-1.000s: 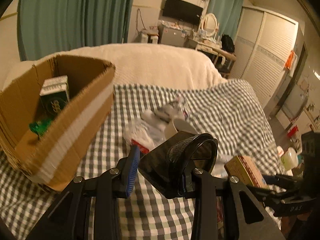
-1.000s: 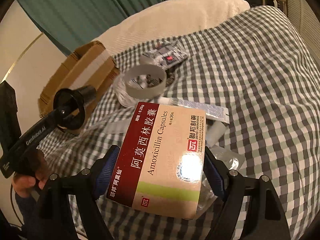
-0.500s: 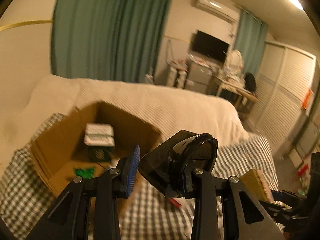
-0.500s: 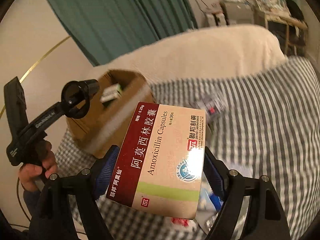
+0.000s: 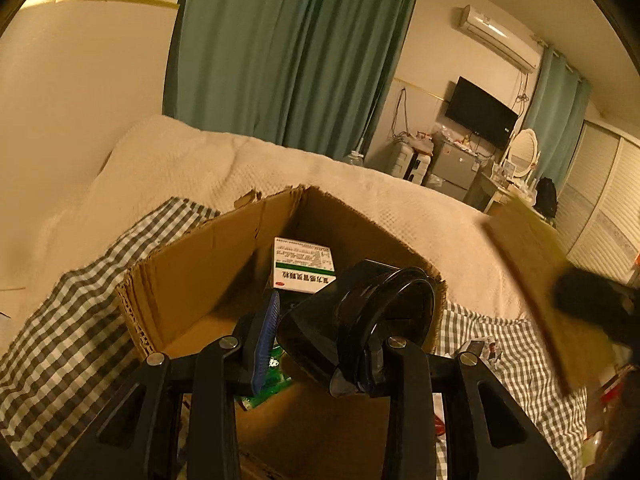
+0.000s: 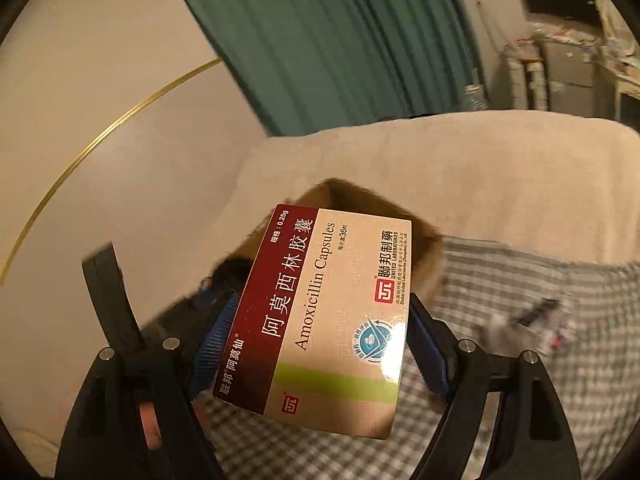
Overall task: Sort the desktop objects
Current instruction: 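Carry cup and Amoxicillin box into the cardboard box and release both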
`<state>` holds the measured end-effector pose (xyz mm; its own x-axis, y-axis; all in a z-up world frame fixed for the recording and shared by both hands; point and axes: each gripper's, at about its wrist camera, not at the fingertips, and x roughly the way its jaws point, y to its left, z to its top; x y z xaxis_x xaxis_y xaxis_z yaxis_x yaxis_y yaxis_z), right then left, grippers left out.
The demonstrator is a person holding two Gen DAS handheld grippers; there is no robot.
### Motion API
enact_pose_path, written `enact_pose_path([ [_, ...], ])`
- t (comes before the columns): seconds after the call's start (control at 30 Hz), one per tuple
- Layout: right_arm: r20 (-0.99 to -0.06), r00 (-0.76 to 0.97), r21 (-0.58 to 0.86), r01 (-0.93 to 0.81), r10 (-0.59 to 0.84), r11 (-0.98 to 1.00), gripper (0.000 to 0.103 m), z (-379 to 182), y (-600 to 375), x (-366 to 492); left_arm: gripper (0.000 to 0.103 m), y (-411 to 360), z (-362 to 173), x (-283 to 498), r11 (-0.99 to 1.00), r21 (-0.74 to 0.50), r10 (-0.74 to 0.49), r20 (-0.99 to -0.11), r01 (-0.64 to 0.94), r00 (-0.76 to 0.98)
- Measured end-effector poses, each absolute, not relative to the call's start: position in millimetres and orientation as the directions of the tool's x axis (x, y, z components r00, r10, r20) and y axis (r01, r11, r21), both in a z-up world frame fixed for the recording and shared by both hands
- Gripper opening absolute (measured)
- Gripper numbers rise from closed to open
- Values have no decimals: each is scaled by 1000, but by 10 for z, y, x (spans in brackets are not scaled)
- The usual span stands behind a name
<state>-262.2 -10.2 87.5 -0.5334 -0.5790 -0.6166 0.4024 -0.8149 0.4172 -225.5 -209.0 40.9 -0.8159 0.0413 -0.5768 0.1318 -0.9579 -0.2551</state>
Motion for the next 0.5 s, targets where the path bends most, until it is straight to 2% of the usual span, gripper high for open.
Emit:
enact_pose_path([
  [0.3, -637, -507, 453, 365, -581, -814, 81, 536, -393, -3091, 36, -2193, 156, -2341, -951, -264, 44, -632, 161, -773],
  [0.33, -635, -515, 450, 359, -576, -818, 82, 542, -388, -3107, 40, -2195, 161, -2339, -952, -261, 43, -633, 161, -773],
  [0.37, -632, -525, 447, 353, -569, -822, 82, 559, -370, -3113, 55, -2187, 172, -2328, -952, -261, 44, -631, 158, -775],
  [0.4, -629, -534, 444, 350, -565, -825, 82, 563, -370, -3113, 65, -2177, 190, -2309, -952, -259, 38, -626, 161, -779],
  [0.43, -624, -543, 441, 349, -562, -827, 85, 587, -343, -3119, 83, -2173, 204, -2292, -953, -252, 26, -624, 170, -781],
  [0.47, -621, -552, 436, 348, -557, -830, 90, 619, -317, -3109, 93, -2165, 225, -2269, -953, -246, 13, -619, 178, -785],
  [0.5, -614, -564, 433, 345, -553, -833, 91, 662, -281, -3081, 95, -2145, 272, -2218, -953, -246, 7, -602, 177, -799],
])
